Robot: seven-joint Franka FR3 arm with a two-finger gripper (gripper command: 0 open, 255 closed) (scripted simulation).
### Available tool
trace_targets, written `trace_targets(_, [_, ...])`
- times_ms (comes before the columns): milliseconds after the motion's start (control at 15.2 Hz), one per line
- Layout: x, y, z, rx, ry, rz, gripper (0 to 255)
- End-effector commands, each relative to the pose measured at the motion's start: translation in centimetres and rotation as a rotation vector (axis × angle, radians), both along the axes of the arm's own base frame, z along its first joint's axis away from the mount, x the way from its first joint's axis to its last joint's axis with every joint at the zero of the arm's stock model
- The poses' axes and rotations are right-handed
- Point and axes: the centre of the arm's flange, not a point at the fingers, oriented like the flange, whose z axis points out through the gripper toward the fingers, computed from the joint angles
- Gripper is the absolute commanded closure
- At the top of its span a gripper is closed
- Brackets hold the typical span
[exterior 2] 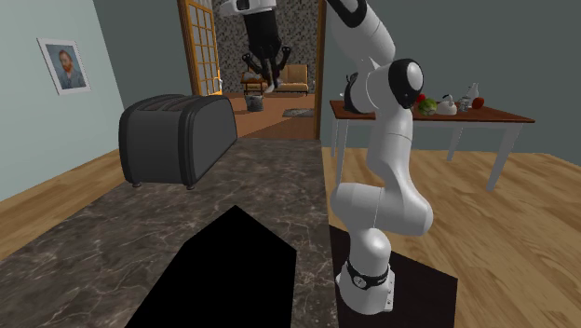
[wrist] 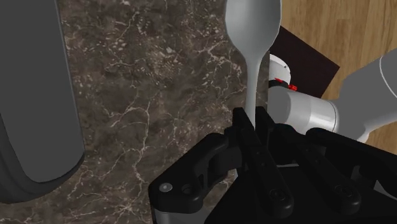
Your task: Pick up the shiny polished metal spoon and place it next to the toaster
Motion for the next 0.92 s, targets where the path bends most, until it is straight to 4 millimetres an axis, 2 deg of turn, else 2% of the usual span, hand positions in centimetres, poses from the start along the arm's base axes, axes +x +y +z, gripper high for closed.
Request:
trace_targets(0, [0.0,-0.1,-1.1,0.0,0.0,0.0,255])
trace_targets(858, [0.0,-0.1,-8.0,0.0,0.0,0.0,255])
